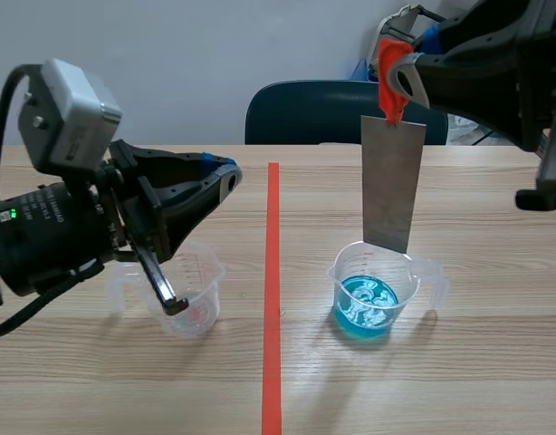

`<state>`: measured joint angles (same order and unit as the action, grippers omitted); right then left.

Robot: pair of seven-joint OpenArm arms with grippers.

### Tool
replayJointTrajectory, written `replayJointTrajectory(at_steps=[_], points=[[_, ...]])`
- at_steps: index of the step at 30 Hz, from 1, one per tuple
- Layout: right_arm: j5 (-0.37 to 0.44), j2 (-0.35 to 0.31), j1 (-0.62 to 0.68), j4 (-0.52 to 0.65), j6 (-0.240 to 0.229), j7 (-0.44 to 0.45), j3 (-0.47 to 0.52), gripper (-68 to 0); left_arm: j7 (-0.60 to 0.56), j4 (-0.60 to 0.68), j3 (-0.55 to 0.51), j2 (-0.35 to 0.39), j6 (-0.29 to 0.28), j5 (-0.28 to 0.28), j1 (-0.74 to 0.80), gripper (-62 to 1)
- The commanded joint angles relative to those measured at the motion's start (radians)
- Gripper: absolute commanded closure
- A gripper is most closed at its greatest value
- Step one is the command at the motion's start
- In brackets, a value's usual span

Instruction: Do the redox reaction experiment

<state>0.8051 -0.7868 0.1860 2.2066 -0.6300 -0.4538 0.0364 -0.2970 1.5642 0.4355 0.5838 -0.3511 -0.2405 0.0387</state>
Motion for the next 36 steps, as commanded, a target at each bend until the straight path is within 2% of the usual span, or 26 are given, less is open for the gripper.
replayJointTrajectory(at_steps=[1,15,23,36], points=[[0.011,0.000,-0.014,0.006,0.000,0.009,0.010,-0.6,-0.014,-0.012,0.009,-0.020,-0.002,-0.011,-0.018,-2.5],[0.011,0.000,-0.014,0.006,0.000,0.008,0.010,-0.6,0.037,-0.164,0.090,-0.154,0.002,-0.010,-0.123,-2.5],[0.011,0.000,-0.014,0.006,0.000,0.008,0.010,-0.6,0.067,-0.172,0.126,-0.194,0.002,-0.003,-0.150,-2.5],[0.011,0.000,-0.014,0.006,0.000,0.008,0.010,-0.6,0.115,-0.176,0.192,-0.255,0.038,0.001,-0.158,-2.5]])
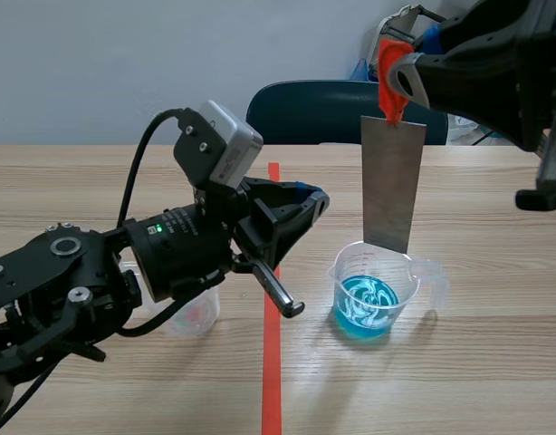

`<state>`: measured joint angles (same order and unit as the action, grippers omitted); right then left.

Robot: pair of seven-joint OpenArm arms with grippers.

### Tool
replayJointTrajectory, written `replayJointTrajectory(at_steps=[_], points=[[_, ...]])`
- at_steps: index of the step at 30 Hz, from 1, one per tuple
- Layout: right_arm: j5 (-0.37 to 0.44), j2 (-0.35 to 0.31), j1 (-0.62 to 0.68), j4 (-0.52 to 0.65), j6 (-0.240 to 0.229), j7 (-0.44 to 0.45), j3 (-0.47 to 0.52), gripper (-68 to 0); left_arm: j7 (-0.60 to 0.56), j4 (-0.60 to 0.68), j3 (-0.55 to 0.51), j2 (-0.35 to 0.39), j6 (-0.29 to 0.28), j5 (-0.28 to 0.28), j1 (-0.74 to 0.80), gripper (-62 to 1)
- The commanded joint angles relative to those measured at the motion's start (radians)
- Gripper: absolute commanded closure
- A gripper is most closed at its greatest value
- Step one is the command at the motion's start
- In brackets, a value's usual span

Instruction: Do the redox reaction experiment

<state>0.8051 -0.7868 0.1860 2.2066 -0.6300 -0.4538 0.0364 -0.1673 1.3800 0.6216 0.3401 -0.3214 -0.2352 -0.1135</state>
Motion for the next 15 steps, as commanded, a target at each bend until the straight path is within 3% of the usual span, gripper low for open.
replayJointTrajectory(at_steps=[1,15], points=[[0.011,0.000,-0.014,0.006,0.000,0.008,0.010,-0.6,-0.015,0.008,0.010,-0.013,0.017,-0.005,-0.006,-2.5],[0.011,0.000,-0.014,0.006,0.000,0.008,0.010,-0.6,-0.015,0.008,0.019,-0.021,0.024,-0.005,-0.006,-2.5]])
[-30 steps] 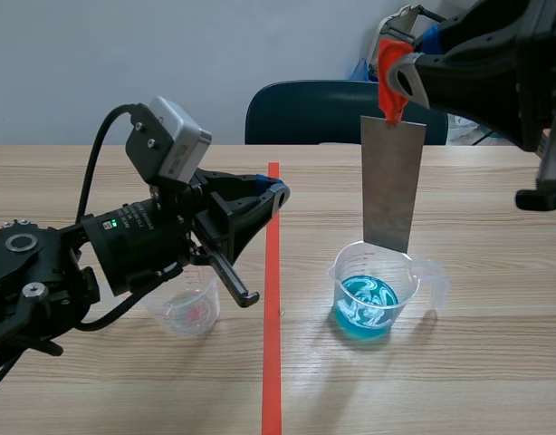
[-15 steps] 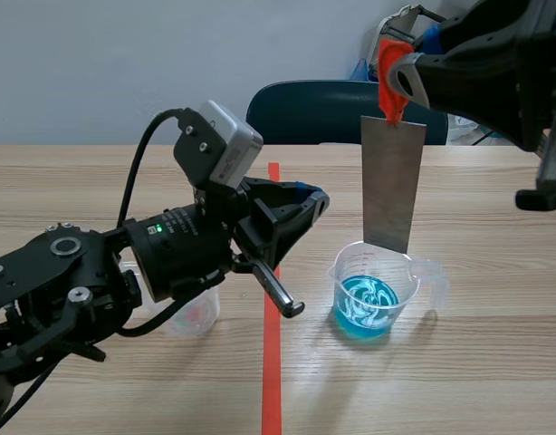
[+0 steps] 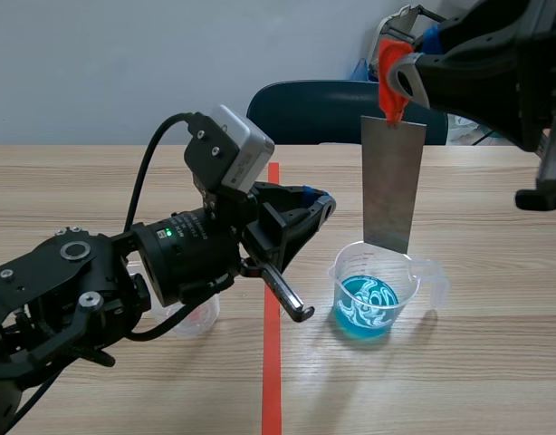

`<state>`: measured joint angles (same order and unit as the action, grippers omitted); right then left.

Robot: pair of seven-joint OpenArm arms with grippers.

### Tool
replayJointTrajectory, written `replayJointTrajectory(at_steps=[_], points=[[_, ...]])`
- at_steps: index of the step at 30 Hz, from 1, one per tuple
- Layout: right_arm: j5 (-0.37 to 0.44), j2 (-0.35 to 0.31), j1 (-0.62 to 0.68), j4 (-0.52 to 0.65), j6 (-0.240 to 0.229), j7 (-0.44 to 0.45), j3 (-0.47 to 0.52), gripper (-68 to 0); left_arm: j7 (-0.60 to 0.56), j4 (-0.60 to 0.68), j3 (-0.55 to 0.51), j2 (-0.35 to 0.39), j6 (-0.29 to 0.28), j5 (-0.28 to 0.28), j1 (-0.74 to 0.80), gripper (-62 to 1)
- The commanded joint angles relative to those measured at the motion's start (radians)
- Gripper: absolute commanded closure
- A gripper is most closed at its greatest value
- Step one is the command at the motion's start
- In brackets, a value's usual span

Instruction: Do the redox reaction experiment

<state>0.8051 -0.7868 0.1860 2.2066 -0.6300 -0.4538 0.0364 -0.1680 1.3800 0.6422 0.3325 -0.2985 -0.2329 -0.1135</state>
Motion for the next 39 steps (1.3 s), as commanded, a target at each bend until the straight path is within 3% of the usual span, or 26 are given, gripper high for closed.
replayJointTrajectory(at_steps=[1,19,23,27,39], points=[[0.011,0.000,-0.014,0.006,0.000,0.008,0.010,-0.6,-0.014,0.008,-0.001,-0.014,0.002,-0.007,-0.006,-2.5],[0.011,0.000,-0.014,0.006,0.000,0.008,0.010,-0.6,-0.014,0.008,-0.001,-0.013,0.000,-0.007,-0.005,-3.2],[0.011,0.000,-0.014,0.006,0.000,0.008,0.010,-0.6,-0.014,0.008,-0.001,-0.013,0.000,-0.007,-0.005,-9.4],[0.011,0.000,-0.014,0.006,0.000,0.008,0.010,-0.6,-0.014,0.008,-0.003,-0.013,0.001,-0.007,-0.003,-8.6],[0.011,0.000,-0.014,0.006,0.000,0.008,0.010,-0.6,-0.097,0.009,-0.010,0.064,0.000,-0.011,0.061,-8.6]])
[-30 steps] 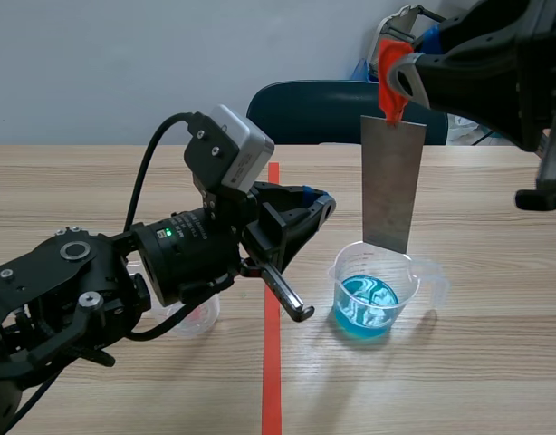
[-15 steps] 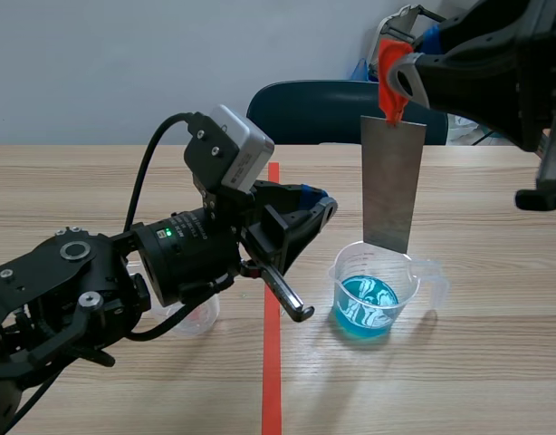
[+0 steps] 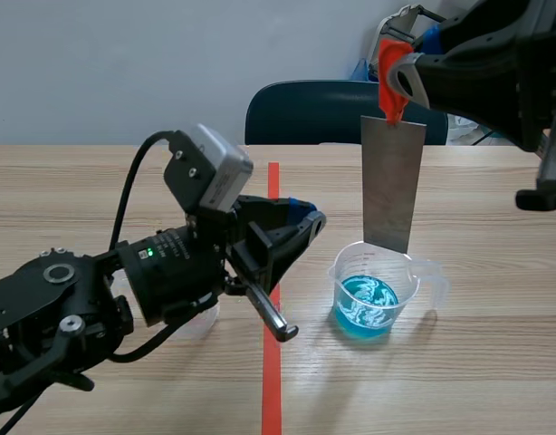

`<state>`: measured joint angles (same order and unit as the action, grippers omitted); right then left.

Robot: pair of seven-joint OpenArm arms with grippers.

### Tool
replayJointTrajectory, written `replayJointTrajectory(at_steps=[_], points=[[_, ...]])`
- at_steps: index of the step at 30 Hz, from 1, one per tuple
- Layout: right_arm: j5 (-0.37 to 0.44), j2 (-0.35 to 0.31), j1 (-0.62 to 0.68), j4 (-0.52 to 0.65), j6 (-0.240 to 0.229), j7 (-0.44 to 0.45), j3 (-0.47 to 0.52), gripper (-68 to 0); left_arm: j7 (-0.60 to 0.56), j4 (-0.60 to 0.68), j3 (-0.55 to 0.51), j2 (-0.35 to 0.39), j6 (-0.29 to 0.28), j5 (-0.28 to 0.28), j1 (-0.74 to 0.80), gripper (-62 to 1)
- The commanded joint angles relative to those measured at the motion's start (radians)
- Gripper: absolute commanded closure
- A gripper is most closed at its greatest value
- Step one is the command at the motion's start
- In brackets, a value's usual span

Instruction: Do the redox reaction experiment

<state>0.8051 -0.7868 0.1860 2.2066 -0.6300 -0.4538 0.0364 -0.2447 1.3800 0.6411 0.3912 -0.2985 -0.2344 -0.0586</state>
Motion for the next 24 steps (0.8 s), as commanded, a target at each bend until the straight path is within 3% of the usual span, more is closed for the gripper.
replayJointTrajectory(at_steps=[1,14,24], points=[[0.011,0.000,-0.014,0.006,0.000,0.008,0.010,-0.6,-0.028,0.009,-0.012,0.013,-0.001,-0.009,0.014,-8.6],[0.011,0.000,-0.014,0.006,0.000,0.009,0.010,-0.6,-0.081,0.116,-0.084,0.138,-0.027,-0.016,0.145,-8.6],[0.011,0.000,-0.014,0.006,0.000,0.009,0.010,-0.6,-0.080,0.156,-0.105,0.147,-0.064,-0.015,0.192,-8.9]])
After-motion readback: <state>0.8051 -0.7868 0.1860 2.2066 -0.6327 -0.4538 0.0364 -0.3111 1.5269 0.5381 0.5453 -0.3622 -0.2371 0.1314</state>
